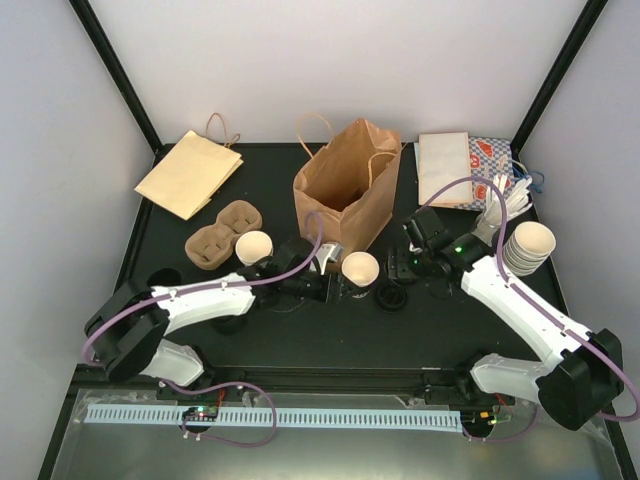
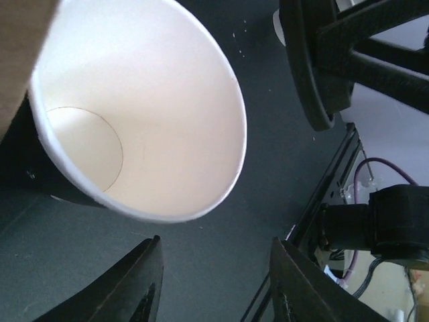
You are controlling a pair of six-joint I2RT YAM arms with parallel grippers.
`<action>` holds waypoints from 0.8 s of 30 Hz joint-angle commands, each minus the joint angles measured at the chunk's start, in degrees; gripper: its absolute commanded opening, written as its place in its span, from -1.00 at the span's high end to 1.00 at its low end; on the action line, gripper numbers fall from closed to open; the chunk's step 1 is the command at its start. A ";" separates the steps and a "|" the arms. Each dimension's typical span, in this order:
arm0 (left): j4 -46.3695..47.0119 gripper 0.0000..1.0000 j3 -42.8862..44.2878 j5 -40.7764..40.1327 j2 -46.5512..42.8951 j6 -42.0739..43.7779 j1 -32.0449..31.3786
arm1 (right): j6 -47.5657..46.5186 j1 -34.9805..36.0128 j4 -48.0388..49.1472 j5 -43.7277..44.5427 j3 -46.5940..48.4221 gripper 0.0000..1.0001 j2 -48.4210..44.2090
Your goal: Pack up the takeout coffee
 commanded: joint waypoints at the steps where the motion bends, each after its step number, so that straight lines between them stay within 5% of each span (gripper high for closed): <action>1: -3.26 0.00 2.08 -2.04 -4.59 2.21 -0.36 | -1.02 0.90 -1.02 1.70 1.15 -0.50 -0.71; 9: -8.13 -0.15 -1.83 -9.51 -15.00 5.79 0.76 | -2.88 6.58 4.82 0.78 0.58 -0.50 -1.20; 24: -11.27 -0.15 -4.34 -7.53 -19.32 8.22 7.12 | -9.46 8.09 11.23 1.34 -2.78 -0.43 -3.70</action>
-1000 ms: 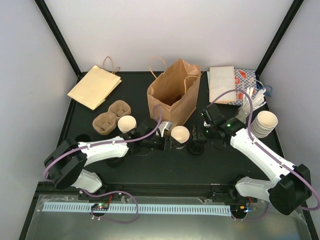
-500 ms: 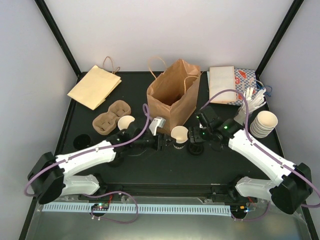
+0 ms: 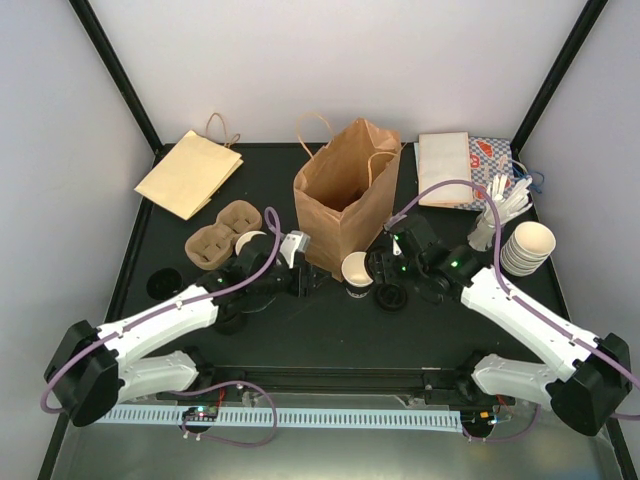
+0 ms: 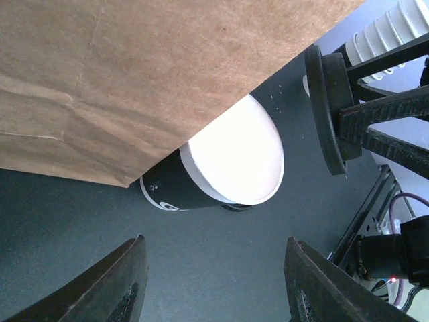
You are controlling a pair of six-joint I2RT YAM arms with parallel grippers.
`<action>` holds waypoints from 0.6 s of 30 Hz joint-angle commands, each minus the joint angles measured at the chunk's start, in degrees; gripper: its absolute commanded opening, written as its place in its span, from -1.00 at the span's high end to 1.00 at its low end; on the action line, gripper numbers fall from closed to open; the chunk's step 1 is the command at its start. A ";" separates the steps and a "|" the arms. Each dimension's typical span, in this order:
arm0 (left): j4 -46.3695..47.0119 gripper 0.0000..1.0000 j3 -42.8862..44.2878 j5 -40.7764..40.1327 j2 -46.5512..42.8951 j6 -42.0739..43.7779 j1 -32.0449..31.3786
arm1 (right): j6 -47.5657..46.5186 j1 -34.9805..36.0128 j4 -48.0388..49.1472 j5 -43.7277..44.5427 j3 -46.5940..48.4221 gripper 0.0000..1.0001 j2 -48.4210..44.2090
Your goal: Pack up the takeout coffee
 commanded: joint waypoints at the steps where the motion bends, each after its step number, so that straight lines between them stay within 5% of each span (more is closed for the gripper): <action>1: -0.78 -0.15 -0.17 -0.33 -1.55 1.38 0.64 | -4.33 0.36 1.41 0.88 -0.72 -0.44 -0.33; 18: 1.95 -0.15 -0.72 2.63 1.49 0.34 1.74 | -7.15 4.00 3.24 -1.10 -1.17 -0.39 2.42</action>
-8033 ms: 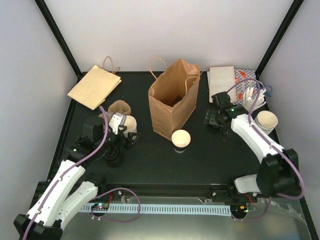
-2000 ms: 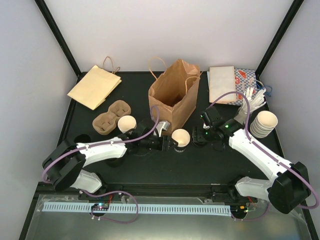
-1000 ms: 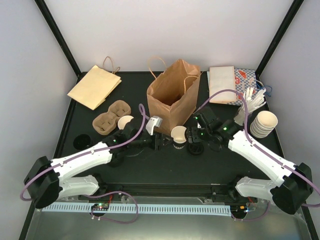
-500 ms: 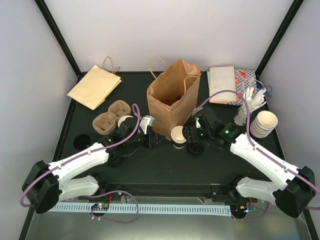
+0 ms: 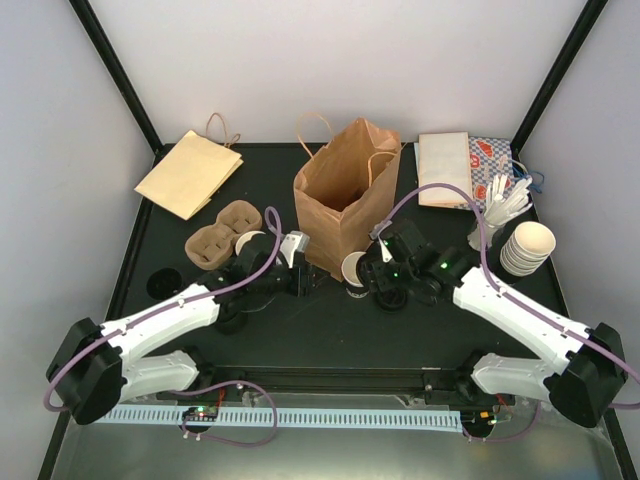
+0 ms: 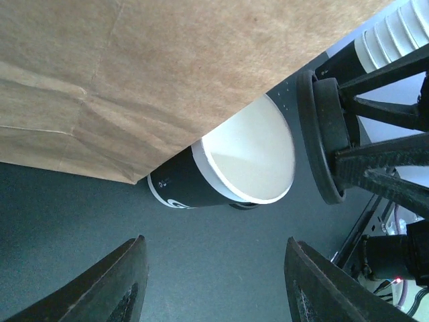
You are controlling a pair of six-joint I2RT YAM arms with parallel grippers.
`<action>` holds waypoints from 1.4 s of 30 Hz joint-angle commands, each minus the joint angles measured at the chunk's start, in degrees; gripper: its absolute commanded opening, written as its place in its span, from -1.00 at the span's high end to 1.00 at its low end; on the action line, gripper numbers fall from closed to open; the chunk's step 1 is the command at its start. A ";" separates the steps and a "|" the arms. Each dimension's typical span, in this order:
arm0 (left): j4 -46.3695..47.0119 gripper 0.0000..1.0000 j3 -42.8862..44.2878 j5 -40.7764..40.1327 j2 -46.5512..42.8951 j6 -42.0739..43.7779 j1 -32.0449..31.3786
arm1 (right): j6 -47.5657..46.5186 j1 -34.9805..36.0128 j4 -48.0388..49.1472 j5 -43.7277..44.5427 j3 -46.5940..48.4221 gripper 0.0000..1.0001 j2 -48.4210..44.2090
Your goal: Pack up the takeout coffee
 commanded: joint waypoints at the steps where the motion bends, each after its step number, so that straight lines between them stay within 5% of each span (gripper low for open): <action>1: 2.19 -0.15 -0.11 2.26 1.56 -0.05 0.68 | -1.09 1.37 2.27 0.17 -0.76 -0.39 0.63; 14: 3.98 0.03 0.54 3.97 4.60 -0.32 1.56 | -1.49 4.38 3.41 3.00 1.62 -0.36 5.44; 42: 2.91 0.05 2.03 3.05 6.62 1.32 1.96 | -7.29 4.37 2.21 6.04 6.35 -0.35 10.31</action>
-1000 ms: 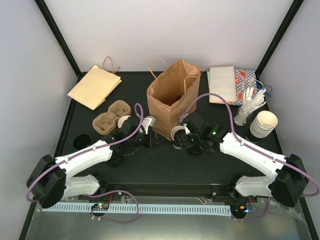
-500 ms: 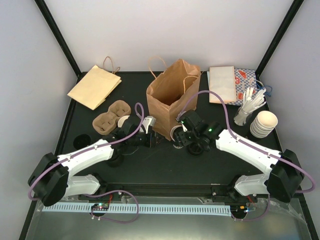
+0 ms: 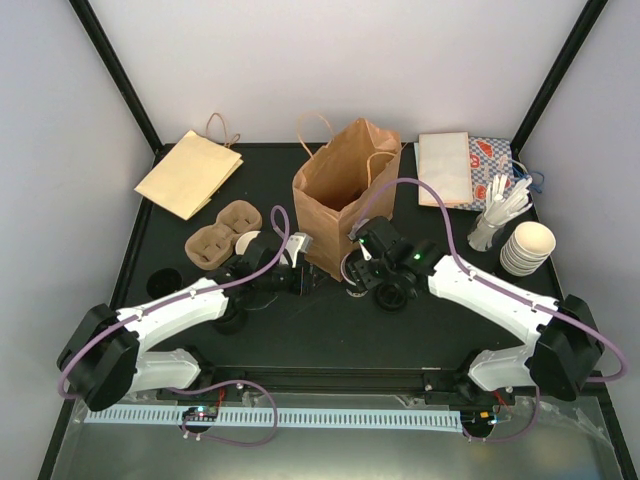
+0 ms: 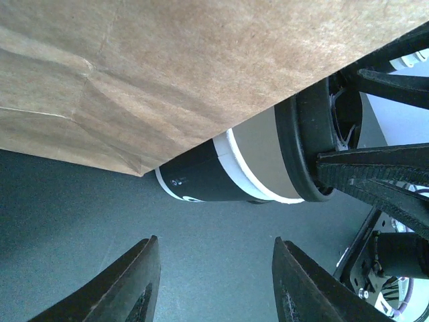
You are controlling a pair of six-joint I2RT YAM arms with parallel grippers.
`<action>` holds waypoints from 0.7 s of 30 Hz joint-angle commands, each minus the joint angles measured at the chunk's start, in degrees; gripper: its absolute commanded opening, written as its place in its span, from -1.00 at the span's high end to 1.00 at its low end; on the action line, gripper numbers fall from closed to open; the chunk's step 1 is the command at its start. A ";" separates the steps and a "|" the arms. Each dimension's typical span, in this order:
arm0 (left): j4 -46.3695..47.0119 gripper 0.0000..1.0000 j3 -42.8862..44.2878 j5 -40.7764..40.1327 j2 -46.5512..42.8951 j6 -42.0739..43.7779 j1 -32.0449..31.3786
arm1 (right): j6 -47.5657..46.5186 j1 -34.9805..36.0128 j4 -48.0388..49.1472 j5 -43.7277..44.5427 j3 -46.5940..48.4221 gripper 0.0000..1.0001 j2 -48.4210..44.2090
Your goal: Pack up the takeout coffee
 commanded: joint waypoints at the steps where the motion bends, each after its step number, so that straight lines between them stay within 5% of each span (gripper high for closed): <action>1: 0.44 0.05 2.21 0.12 0.68 1.17 0.45 | -1.46 0.30 0.47 0.60 2.01 -0.35 1.11; 21: 0.13 0.05 2.98 0.27 2.08 1.83 0.51 | -2.20 0.72 -0.29 -0.10 4.41 -0.35 3.44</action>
